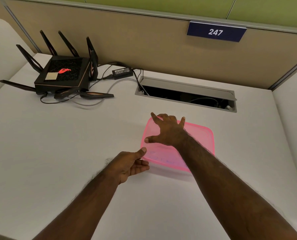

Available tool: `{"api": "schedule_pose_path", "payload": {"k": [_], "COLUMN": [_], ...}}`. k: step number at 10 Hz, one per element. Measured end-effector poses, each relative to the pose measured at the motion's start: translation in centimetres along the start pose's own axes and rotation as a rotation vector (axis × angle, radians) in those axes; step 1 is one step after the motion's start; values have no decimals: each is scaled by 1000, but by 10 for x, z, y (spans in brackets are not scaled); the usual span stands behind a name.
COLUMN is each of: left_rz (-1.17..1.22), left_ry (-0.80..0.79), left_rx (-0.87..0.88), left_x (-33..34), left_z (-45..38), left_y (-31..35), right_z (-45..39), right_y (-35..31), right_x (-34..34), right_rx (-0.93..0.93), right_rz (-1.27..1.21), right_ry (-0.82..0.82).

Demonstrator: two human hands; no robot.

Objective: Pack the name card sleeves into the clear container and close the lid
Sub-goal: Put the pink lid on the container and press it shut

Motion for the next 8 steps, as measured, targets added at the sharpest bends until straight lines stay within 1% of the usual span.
{"api": "schedule_pose_path", "payload": {"k": [2, 4, 6, 7, 8], "left_rz": [-58, -125, -150, -154, -181], "left_ry": [-22, -50, -27, -43, -65], "left_rx": [101, 132, 136, 128, 101], "left_x": [0, 2, 2, 3, 3], "left_z": [-1, 2, 1, 0, -2], "left_y": [4, 13, 9, 9, 9], "right_z": [1, 2, 2, 2, 0], "right_y": [-1, -1, -7, -7, -2], "right_x": [0, 0, 2, 2, -9], "right_rx": [1, 5, -11, -16, -3], "right_rz": [-4, 17, 60, 45, 17], "right_ry": [0, -4, 26, 10, 54]}}
Point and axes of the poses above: each hand's wrist, its own z-axis away from the middle knuckle, its own x-axis out of the palm, y = z × x, the point moved 10 cm from there along -z, towards the middle knuckle, and after that the axes turned 13 degrees about -z, right-handed, at the moved point
